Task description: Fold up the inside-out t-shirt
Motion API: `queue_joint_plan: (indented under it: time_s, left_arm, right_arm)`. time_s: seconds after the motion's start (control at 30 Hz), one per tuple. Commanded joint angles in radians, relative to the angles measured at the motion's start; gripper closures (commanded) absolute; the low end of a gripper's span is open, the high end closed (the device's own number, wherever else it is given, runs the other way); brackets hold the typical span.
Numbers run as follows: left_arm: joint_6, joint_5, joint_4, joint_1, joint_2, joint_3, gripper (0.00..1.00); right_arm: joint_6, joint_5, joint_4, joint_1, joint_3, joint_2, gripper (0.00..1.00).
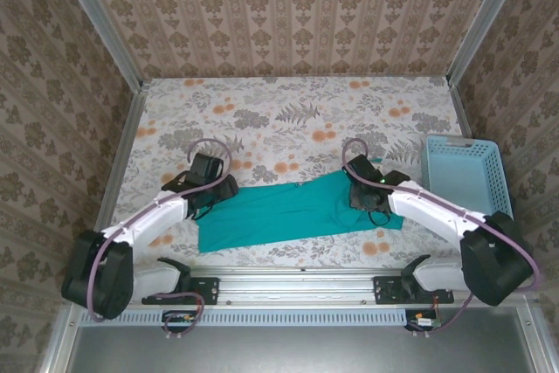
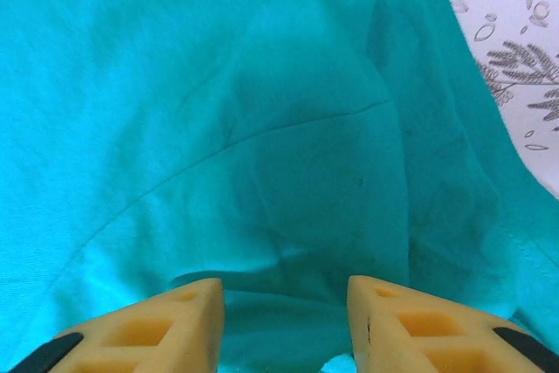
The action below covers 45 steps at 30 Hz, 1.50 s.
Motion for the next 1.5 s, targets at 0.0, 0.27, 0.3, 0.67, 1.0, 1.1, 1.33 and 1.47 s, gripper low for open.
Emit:
queue_joint_plan:
  time_s: [0.0, 0.27, 0.3, 0.67, 1.0, 1.1, 1.33, 1.47]
  left_arm:
    - [0.022, -0.014, 0.009, 0.001, 0.033, 0.016, 0.36]
    - [0.04, -0.002, 0.012, 0.055, 0.054, 0.016, 0.36]
    - [0.042, 0.0, 0.011, 0.063, 0.055, 0.016, 0.36]
    - [0.061, 0.018, 0.004, 0.101, 0.056, 0.019, 0.36]
    - [0.06, 0.042, 0.034, 0.132, 0.073, -0.002, 0.35]
    - [0.056, 0.051, 0.045, 0.134, 0.085, -0.004, 0.35]
    - [0.041, 0.052, 0.055, 0.15, 0.103, -0.024, 0.35]
    - [0.027, 0.049, 0.067, 0.169, 0.107, -0.05, 0.35]
  right_arm:
    - [-0.018, -0.014, -0.006, -0.001, -0.015, 0.02, 0.58]
    - [0.076, -0.086, -0.072, 0.116, -0.101, -0.109, 0.73]
    - [0.076, -0.107, -0.083, 0.118, -0.103, -0.123, 0.74]
    - [-0.114, -0.11, -0.014, -0.177, 0.072, -0.11, 0.58]
    - [-0.193, -0.194, 0.124, -0.31, 0.25, 0.262, 0.53]
    - [-0.188, -0.206, 0.12, -0.324, 0.299, 0.346, 0.52]
    - [-0.196, -0.206, 0.113, -0.336, 0.376, 0.442, 0.83]
    - [-0.211, -0.15, 0.076, -0.354, 0.423, 0.419, 0.96]
